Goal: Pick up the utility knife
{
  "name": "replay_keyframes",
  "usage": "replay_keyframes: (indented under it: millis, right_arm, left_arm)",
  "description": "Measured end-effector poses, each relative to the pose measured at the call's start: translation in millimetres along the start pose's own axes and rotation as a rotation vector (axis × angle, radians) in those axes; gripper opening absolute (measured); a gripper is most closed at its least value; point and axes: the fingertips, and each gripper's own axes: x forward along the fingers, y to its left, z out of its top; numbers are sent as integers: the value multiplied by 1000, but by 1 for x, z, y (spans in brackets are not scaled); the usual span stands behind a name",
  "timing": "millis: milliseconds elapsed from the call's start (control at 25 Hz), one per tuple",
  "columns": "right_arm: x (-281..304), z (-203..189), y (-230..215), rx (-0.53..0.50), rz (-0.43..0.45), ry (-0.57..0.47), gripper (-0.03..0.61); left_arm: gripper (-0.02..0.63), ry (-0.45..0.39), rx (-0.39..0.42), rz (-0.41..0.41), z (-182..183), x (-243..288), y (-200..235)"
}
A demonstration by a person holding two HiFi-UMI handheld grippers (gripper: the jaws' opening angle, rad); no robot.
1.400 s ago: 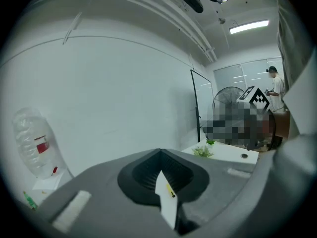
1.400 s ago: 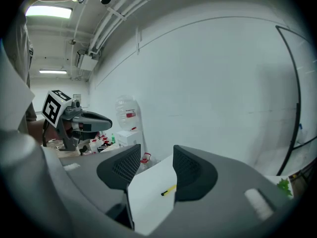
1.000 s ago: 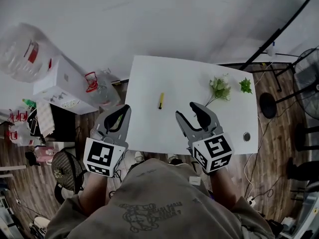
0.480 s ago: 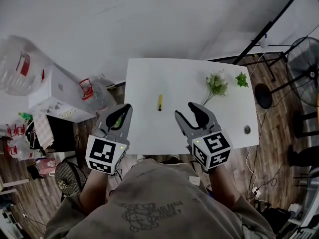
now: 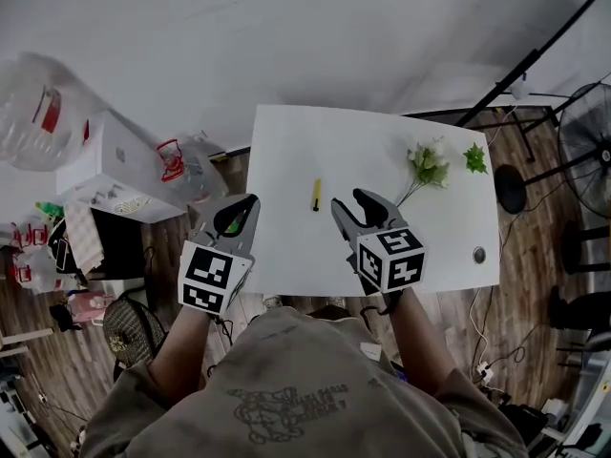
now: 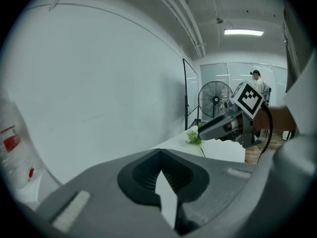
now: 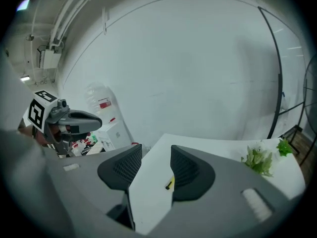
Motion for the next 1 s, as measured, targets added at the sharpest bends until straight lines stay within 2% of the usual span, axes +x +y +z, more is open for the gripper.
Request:
replay_keyframes:
  millis: [240, 760, 1000]
  right_arm:
    - [48, -35, -8, 14, -10, 113, 210]
    - [120, -113, -32, 94, -38, 315, 204]
    - [145, -148, -41, 56, -58, 410, 202]
  left_arm:
    - [0, 74, -65, -18, -35, 23, 8]
    - [0, 227, -119, -43, -110, 74, 17]
    - [0, 291, -141, -51, -141, 86, 20]
